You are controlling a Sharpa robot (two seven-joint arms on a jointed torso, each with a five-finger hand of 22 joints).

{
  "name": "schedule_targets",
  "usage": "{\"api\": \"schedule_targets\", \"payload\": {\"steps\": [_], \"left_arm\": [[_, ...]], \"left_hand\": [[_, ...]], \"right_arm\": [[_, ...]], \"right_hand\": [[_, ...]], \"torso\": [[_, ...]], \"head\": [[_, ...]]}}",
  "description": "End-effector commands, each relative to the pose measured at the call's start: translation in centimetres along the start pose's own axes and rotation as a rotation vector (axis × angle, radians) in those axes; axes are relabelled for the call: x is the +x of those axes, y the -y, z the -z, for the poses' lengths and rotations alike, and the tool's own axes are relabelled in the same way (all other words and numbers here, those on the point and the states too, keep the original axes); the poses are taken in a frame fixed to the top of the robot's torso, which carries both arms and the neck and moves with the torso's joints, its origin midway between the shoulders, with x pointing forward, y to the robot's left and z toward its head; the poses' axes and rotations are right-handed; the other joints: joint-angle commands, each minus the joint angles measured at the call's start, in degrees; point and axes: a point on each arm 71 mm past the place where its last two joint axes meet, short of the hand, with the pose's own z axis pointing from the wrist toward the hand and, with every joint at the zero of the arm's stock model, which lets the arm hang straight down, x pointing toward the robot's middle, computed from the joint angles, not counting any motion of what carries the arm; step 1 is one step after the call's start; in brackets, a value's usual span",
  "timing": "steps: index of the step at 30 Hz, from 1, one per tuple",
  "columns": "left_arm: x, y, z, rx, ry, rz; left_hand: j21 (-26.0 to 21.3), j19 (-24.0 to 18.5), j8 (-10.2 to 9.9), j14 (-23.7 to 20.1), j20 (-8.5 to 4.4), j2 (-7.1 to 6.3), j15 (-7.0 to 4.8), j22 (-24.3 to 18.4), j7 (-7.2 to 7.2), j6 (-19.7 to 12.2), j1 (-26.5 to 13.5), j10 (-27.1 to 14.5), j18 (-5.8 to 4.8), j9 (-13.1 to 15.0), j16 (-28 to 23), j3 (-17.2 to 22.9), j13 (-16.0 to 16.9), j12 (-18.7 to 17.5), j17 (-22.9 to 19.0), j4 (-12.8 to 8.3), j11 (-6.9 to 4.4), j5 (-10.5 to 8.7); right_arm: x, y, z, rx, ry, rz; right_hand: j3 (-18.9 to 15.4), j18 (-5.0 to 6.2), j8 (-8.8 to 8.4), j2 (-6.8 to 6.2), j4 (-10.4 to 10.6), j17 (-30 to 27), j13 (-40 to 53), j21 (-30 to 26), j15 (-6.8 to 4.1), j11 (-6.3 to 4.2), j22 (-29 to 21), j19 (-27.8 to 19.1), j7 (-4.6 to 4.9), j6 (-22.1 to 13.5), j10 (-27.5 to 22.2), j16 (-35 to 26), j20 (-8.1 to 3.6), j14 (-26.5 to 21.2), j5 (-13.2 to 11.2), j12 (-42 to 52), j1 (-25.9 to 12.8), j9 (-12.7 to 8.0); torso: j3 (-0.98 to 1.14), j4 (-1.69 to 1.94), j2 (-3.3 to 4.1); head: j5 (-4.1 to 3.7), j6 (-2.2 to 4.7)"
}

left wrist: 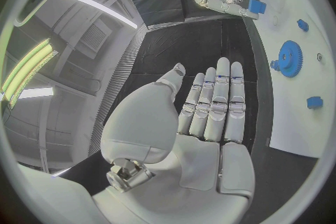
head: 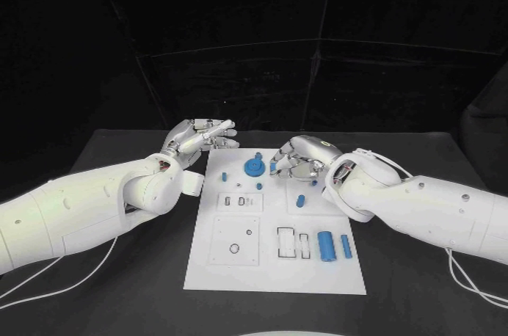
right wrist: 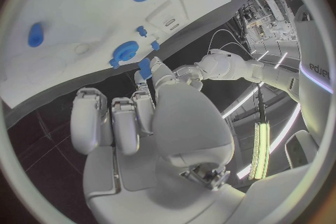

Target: Assemble the parts on the task board

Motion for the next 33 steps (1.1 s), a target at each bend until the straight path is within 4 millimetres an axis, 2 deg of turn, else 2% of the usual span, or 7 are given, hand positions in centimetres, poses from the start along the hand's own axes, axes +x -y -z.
{"api": "schedule_targets", "payload": {"steps": [1, 9, 15, 23, 33], "left_arm": [[0.1, 0.2, -0.1, 0.008, -0.001, 0.001], [0.2, 0.3, -0.1, 0.009, -0.003, 0.001], [0.3, 0.3, -0.2, 0.01, -0.007, 0.003], [0.4, 0.3, -0.2, 0.01, -0.009, 0.004], [0.5, 0.3, -0.2, 0.011, -0.014, 0.007]], "left_hand": [[-0.24, 0.1, -0.13, -0.04, 0.24, 0.45, 0.14, -0.05, 0.13, 0.01, -0.09, 0.2, 0.9, -0.02, -0.33, 0.0, -0.05, -0.29, 0.07, -0.19, 0.19, -0.36], [-0.24, 0.1, -0.13, -0.04, 0.24, 0.45, 0.14, -0.05, 0.13, 0.01, -0.09, 0.2, 0.9, -0.02, -0.33, 0.0, -0.05, -0.29, 0.07, -0.19, 0.19, -0.36], [-0.28, 0.12, -0.14, -0.01, 0.23, 0.56, 0.12, -0.04, 0.11, 0.03, 0.03, 0.22, 0.91, -0.02, -0.37, 0.09, -0.05, -0.33, 0.1, -0.27, 0.17, -0.36], [-0.29, 0.13, -0.15, -0.01, 0.23, 0.58, 0.12, -0.04, 0.12, 0.03, 0.08, 0.22, 0.91, -0.02, -0.39, 0.12, -0.06, -0.34, 0.11, -0.31, 0.17, -0.36], [-0.29, 0.13, -0.15, -0.01, 0.23, 0.58, 0.12, -0.04, 0.12, 0.03, 0.08, 0.22, 0.91, -0.02, -0.39, 0.12, -0.06, -0.34, 0.11, -0.31, 0.17, -0.36]], "right_arm": [[1.0, -0.4, -0.4, 0.03, -0.04, 0.068], [3.9, -2.3, -1.1, 0.011, -0.101, 0.092], [5.3, -3.0, -1.3, -0.002, -0.118, 0.094], [6.1, -3.6, -1.4, -0.013, -0.124, 0.101], [6.5, -4.3, -1.5, -0.033, -0.123, 0.102]], "right_hand": [[0.39, -1.06, -0.01, 0.76, 0.11, 10.47, -0.57, 0.31, -0.44, -0.42, -0.02, -0.11, -1.03, 1.0, 0.34, -0.02, -0.45, 5.06, 0.17, -0.27, 0.16, 0.08], [0.43, -1.04, -0.02, 0.69, 0.13, 10.31, -0.79, 0.27, -0.44, -0.4, -0.11, -0.16, -1.02, 1.03, 0.17, -0.09, -0.46, 5.03, 0.15, -0.52, 0.07, 0.08], [0.7, -1.02, -0.08, 0.43, -0.12, 10.19, -0.94, 0.21, -0.45, -0.44, -0.22, -0.21, -1.06, 1.08, 0.02, -0.15, -0.49, 5.0, 0.22, -0.73, 0.2, 0.08], [0.7, -1.02, -0.08, 0.43, -0.12, 10.19, -0.94, 0.21, -0.45, -0.44, -0.22, -0.21, -1.06, 1.08, 0.02, -0.15, -0.49, 5.0, 0.22, -0.73, 0.2, 0.08], [0.77, -1.03, -0.12, 0.31, -0.2, 10.23, -0.92, 0.22, -0.46, -0.43, -0.19, -0.19, -1.04, 1.06, 0.03, -0.14, -0.5, 5.0, 0.25, -0.71, 0.21, 0.07]], "torso": [[-0.02, -0.01, 0.06], [0.12, -0.06, 0.04], [0.14, 0.0, 0.04], [0.16, -0.13, 0.02], [0.11, -0.09, 0.02]], "head": [[0.39, -0.2], [1.19, -0.94], [1.45, -0.96], [1.98, -1.25], [2.02, -1.43]]}}
